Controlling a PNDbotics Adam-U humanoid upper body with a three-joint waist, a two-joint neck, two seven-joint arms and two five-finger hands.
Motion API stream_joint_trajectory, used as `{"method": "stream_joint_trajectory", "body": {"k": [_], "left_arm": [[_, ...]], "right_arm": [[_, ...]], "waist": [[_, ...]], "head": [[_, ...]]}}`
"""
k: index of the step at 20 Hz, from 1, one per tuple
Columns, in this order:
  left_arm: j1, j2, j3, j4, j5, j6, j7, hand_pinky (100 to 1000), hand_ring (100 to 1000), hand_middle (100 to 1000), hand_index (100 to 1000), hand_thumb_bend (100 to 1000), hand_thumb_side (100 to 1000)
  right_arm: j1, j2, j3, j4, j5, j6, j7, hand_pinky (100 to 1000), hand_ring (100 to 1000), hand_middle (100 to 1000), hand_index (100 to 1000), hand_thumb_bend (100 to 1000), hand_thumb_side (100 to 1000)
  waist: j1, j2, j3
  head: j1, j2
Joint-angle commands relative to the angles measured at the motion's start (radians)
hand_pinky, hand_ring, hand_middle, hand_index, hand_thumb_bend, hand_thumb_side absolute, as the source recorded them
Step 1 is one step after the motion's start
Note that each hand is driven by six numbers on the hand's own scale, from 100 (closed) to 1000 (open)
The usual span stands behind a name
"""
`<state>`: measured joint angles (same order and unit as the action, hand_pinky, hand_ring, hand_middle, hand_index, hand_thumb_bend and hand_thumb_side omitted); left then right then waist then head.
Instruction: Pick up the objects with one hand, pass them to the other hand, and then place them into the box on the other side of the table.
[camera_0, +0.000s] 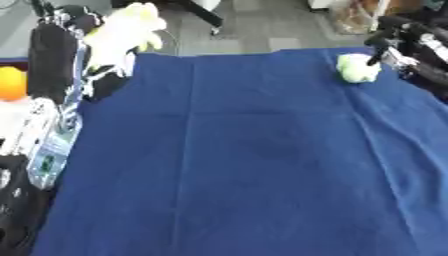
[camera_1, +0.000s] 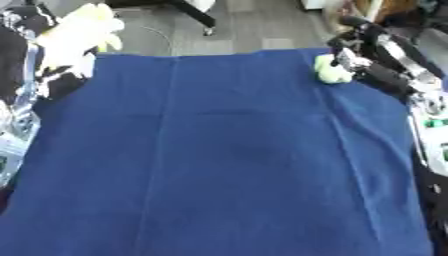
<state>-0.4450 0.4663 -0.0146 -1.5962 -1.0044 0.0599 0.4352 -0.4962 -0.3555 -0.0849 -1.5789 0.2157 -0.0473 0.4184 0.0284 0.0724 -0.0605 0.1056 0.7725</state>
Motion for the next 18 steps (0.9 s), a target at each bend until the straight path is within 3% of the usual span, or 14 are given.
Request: {"method": "stream_joint_trajectory", "body": {"k": [1, 6, 9, 16, 18], "left_arm": [[-0.013, 0.115, 0.097, 0.073, 0.052, 0.055, -0.030, 433, 304, 227, 464, 100, 150], [0.000, 0.216, 0.214, 0.208, 0.005, 0.138, -0.112, 455, 329, 242, 474, 100, 100], [-0.013, 0.236, 0.201, 0.295, -0.047, 0.191, -0.165, 472, 341, 256, 487, 100, 100], [-0.046, 0.219, 0.125, 0.496, -0.170, 0.315, -0.289, 590, 443, 349, 563, 288, 104], [-0.061, 0.211, 0.112, 0.552, -0.192, 0.349, -0.323, 599, 452, 358, 571, 293, 107]], "right_arm": [[0.013, -0.047, -0.028, -0.032, 0.003, 0.002, -0.007, 794, 609, 711, 954, 100, 644], [0.048, -0.061, -0.042, -0.041, -0.012, 0.005, -0.013, 793, 606, 706, 952, 100, 653], [0.061, -0.064, -0.046, -0.041, -0.020, 0.006, -0.011, 793, 605, 704, 952, 100, 658], [0.071, -0.061, -0.048, -0.045, -0.030, 0.004, -0.007, 793, 603, 699, 952, 100, 664], [0.071, -0.060, -0.048, -0.044, -0.032, 0.004, -0.006, 793, 603, 699, 952, 100, 665]], "waist": [[0.011, -0.037, -0.001], [0.016, -0.045, -0.018], [0.016, -0.048, -0.025], [0.012, -0.049, -0.038], [0.012, -0.049, -0.041]], "head": [[0.034, -0.003], [0.087, -0.003], [0.109, -0.003], [0.117, -0.003], [0.118, -0.003]]}}
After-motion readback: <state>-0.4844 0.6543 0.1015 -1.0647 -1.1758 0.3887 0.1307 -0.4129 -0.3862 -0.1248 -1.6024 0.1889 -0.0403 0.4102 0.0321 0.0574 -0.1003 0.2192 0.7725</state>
